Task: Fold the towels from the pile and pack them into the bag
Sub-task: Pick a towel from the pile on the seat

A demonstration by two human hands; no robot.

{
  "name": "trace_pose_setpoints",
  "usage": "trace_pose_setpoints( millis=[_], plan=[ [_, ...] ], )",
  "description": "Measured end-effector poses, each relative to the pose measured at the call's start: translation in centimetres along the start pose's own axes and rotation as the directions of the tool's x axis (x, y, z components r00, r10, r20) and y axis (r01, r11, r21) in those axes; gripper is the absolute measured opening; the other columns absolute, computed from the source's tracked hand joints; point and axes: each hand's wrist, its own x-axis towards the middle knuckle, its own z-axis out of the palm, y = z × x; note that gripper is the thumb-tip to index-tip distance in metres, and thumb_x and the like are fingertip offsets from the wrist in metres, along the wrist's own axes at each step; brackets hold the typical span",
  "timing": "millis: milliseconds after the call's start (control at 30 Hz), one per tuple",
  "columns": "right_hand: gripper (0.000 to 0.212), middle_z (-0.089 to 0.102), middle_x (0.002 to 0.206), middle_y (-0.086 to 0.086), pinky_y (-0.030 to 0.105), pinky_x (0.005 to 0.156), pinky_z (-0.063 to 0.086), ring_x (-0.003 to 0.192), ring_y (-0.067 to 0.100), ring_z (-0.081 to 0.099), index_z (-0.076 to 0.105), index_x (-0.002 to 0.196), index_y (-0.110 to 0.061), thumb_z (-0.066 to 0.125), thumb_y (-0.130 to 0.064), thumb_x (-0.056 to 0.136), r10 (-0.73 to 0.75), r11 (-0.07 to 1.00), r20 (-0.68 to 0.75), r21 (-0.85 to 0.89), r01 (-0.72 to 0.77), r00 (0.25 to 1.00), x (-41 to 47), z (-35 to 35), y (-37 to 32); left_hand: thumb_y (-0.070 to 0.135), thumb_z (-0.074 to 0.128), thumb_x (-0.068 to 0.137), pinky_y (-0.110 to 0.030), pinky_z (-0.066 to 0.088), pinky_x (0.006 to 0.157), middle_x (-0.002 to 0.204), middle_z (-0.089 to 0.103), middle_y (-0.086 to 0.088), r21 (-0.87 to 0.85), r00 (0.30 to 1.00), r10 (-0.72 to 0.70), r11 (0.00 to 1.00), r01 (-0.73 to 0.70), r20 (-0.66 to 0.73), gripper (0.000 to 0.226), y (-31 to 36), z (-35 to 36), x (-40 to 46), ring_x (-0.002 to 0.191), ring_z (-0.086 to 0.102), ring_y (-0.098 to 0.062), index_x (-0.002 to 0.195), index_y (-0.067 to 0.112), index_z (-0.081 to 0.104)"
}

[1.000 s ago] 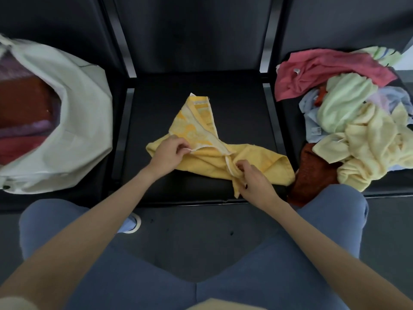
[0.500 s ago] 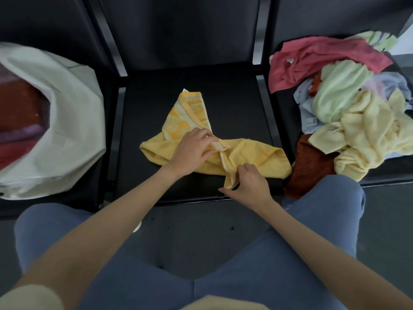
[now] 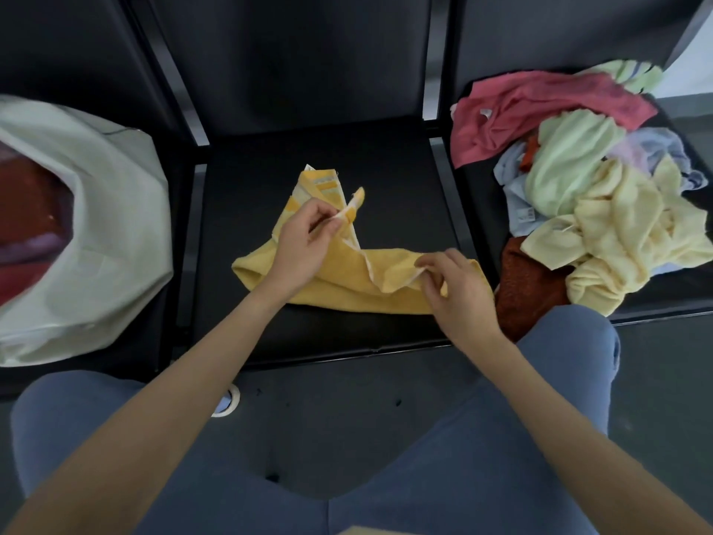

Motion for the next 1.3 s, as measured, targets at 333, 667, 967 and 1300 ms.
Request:
trace_pose_setpoints(
  millis=[333, 667, 967, 1300],
  plan=[
    [0.012, 0.068, 0.081, -0.008, 0.012, 0.071, 0.051, 0.072, 0.0, 0.064, 0.072, 0.09, -0.012, 0.072, -0.004, 0.081, 0.034, 0.949, 0.11, 0.308, -0.067, 0.993, 5.8, -3.3, -3.2, 0.017, 0.06, 0.094, -0.026, 0.052, 0.082, 0.094, 0.068, -0.001, -0.293, 0.975, -0.219, 0.93, 0.221, 0.04, 0.006, 2.5, 0.1, 0.1, 0.09, 0.065, -0.01, 0.099, 0.015, 0.063],
    [0.045, 0.071, 0.079, 0.006, 0.023, 0.069, 0.057, 0.067, 0.015, 0.07, 0.059, 0.122, -0.006, 0.073, -0.001, 0.08, 0.023, 0.864, 0.22, 0.486, -0.13, 0.975, 9.1, -1.3, -3.6, 0.01, 0.055, 0.096, -0.021, 0.05, 0.073, 0.087, 0.064, -0.003, -0.322, 0.98, -0.108, 0.933, 0.158, 0.168, 0.007, 2.5, -0.8, -0.4, 0.08, 0.061, -0.007, 0.093, 0.016, 0.058],
    [0.013, 0.07, 0.074, 0.011, 0.03, 0.065, 0.059, 0.064, 0.023, 0.068, 0.071, 0.092, -0.007, 0.074, -0.006, 0.08, 0.012, 0.885, 0.271, 0.446, -0.136, 0.962, 9.3, -1.5, -3.3, 0.012, 0.067, 0.088, -0.024, 0.056, 0.077, 0.085, 0.071, 0.005, -0.181, 0.985, -0.082, 0.977, 0.109, 0.152, 0.008, 1.6, -1.3, -0.2, 0.082, 0.068, -0.007, 0.089, 0.019, 0.067],
    [0.012, 0.07, 0.074, 0.006, 0.021, 0.062, 0.055, 0.064, 0.015, 0.068, 0.072, 0.092, -0.007, 0.075, -0.007, 0.08, 0.137, 0.859, 0.068, 0.488, -0.153, 0.988, 8.5, -1.7, -4.3, -0.001, 0.064, 0.079, -0.018, 0.048, 0.064, 0.078, 0.067, 0.011, 0.212, 0.995, -0.069, 0.974, 0.083, -0.075, 0.025, -0.8, -6.6, -2.2, 0.073, 0.063, -0.004, 0.095, 0.017, 0.073]
  ],
)
